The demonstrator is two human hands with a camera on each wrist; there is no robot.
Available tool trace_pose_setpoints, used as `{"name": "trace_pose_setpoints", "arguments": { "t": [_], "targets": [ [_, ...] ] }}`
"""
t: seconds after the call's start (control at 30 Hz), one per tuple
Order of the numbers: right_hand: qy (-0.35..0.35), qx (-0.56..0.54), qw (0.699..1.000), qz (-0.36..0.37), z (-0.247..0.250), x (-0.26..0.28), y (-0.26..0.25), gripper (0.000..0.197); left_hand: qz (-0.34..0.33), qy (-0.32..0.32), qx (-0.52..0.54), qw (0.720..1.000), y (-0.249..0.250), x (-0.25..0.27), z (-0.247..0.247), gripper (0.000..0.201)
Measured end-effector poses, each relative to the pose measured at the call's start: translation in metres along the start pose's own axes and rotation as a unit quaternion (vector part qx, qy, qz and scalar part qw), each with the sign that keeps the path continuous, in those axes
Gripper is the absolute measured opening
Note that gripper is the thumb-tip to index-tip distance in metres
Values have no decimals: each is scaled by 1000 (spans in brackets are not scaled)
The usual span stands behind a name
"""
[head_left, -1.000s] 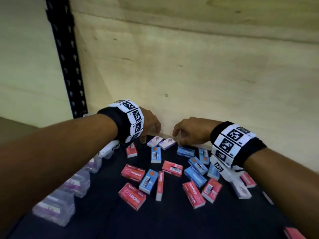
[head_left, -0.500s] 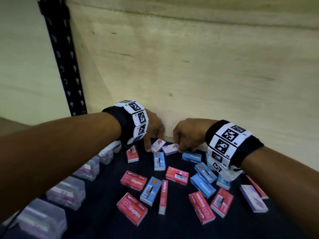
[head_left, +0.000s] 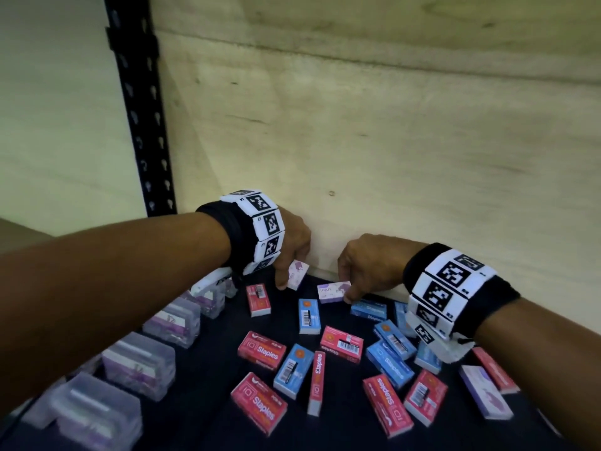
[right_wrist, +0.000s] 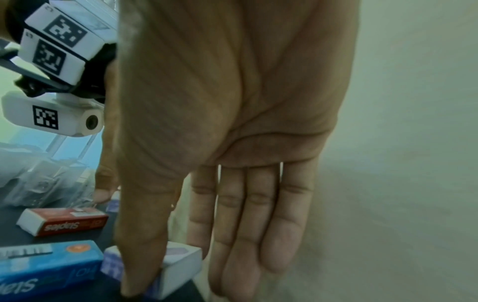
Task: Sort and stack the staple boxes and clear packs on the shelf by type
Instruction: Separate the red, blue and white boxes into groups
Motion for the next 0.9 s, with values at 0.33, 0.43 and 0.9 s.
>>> {"name": "trace_pose_setpoints", "arguments": {
  "t": [0.33, 0.43, 0.9],
  "targets": [
    [48, 51, 997, -36, 5, 102, 22, 35, -22, 61, -45, 997, 36, 72, 26, 62],
    [42, 30, 997, -57, -6, 148, 40, 34, -52, 83, -76, 992, 72, 93, 31, 61],
    [15, -67, 955, -288, -89, 355, 148, 32, -213, 128, -104, 963, 294, 100, 60, 62]
  ]
}}
Point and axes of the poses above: each hand's wrist, its own x-axis away from the middle knuckle, its own z-axis out of the back of the hand, y = z × x, the point moved 4 cm from there along -x, towards the middle knuckle, and after that the axes turned 4 degrees about -y, right-handed, at the moved point
